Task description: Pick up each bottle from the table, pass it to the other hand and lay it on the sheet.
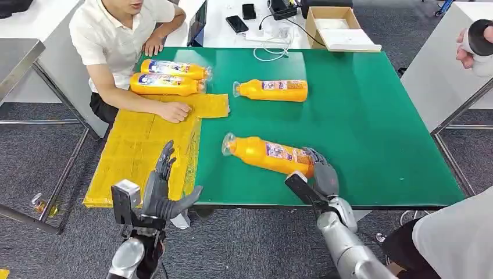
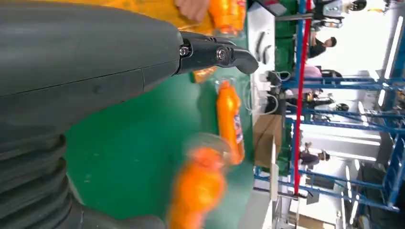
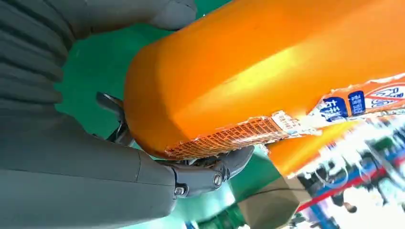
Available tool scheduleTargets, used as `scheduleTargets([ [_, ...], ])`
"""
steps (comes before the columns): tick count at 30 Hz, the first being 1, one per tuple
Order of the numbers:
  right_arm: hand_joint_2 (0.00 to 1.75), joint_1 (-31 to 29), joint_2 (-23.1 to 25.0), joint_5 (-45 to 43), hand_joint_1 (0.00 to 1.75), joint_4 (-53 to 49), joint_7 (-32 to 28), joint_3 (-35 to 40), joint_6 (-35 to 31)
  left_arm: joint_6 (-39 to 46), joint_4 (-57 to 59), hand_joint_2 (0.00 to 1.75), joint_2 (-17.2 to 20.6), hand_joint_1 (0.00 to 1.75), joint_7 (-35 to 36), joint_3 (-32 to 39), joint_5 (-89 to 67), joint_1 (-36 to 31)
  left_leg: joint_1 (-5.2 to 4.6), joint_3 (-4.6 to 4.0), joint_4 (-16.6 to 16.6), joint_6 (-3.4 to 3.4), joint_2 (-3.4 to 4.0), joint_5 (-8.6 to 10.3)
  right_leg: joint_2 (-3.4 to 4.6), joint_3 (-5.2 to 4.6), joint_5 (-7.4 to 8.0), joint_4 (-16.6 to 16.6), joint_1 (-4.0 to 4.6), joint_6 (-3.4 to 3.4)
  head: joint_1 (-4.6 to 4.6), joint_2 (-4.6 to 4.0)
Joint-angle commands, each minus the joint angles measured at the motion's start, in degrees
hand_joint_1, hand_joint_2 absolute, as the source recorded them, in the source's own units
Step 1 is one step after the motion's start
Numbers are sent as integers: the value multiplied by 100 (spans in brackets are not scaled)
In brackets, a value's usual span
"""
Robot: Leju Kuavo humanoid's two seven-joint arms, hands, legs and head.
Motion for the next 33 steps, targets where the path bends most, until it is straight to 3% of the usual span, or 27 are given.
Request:
scheduleTargets([
  [1, 175, 1196, 622, -1089, 175, -2419, 137, 794, 103, 75, -427, 175, 169, 0, -69, 179, 102, 581, 3, 16, -3, -7, 20, -13, 15, 9, -7, -2, 5, -11, 0, 0],
  [7, 175, 1290, 650, -1532, 175, -2639, 84, 968, -146, 158, -550, 175, 105, 0, -187, 171, 159, 635, 0, -7, -1, -7, 17, -10, 11, -14, -8, 2, 1, -13, 0, 0],
  [21, 175, 1282, 657, -1575, 175, -2629, 78, 1026, -129, 132, -543, 175, 106, 0, -182, 137, 192, 632, -2, -11, -3, -3, 6, -4, 3, -15, -4, -2, -1, -8, 0, 0],
  [33, 175, 787, 996, -1194, 175, -1830, 35, 2908, 224, -560, 435, 175, -76, 0, 128, -379, 673, -150, 2, 3, -6, -7, 12, -3, 6, -5, -3, -3, 3, -14, 2, 0],
])
